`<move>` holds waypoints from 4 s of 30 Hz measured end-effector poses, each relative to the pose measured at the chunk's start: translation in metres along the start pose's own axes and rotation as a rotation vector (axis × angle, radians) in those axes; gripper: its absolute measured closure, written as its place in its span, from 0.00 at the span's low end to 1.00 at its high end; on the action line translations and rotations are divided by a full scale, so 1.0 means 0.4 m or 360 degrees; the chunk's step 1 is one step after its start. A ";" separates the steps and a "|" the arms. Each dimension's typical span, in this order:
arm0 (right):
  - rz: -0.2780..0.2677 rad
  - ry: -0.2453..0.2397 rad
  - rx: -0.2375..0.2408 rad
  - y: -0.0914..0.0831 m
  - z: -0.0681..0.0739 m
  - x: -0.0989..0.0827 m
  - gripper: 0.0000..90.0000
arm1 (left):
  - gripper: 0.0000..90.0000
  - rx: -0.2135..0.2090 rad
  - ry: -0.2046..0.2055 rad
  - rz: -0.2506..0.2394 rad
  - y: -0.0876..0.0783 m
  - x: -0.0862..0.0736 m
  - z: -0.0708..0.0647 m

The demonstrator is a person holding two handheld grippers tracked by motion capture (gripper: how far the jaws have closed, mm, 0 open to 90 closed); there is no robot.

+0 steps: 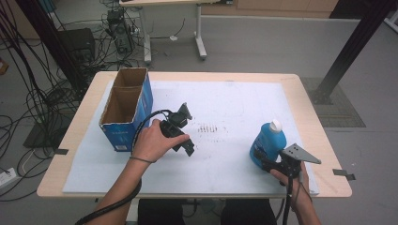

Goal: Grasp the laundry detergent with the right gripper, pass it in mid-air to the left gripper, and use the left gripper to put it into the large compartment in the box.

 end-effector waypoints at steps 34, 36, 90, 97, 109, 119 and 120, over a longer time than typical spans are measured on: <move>-0.0026 -0.0080 -0.0060 0.001 0.016 -0.010 0.47 | 0.08 -0.0003 0.0001 0.0009 0.005 0.001 -0.001; -0.0030 -0.0085 -0.0061 0.001 0.016 -0.012 0.47 | 0.08 -0.0005 -0.0004 0.0004 0.004 0.001 -0.001; -0.0034 -0.0107 -0.0068 0.002 0.019 -0.014 0.47 | 0.07 0.0000 -0.0047 0.0010 0.014 -0.004 0.009; -0.0034 -0.0108 -0.0073 0.002 0.020 -0.014 0.47 | 0.08 0.0003 -0.0045 0.0003 0.011 -0.007 0.007; -0.0036 -0.0113 -0.0066 0.001 0.018 -0.015 0.47 | 0.08 0.0009 -0.0053 -0.0007 0.004 -0.016 0.011; -0.0031 -0.0124 -0.0063 0.001 0.018 -0.014 0.47 | 0.08 0.0011 -0.0053 -0.0011 0.002 -0.019 0.013; -0.0025 -0.0122 -0.0062 0.001 0.017 -0.012 0.47 | 0.08 0.0010 -0.0054 -0.0010 0.002 -0.019 0.014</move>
Point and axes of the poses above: each handheld gripper's, and its own axes: y roughly forward along the jaws, x roughly out of its top, z roughly to its left, the point moved 7 cm from there along y, roughly forward along the jaws, and after that the axes turned 14 degrees about x, right-handed, at the moved point
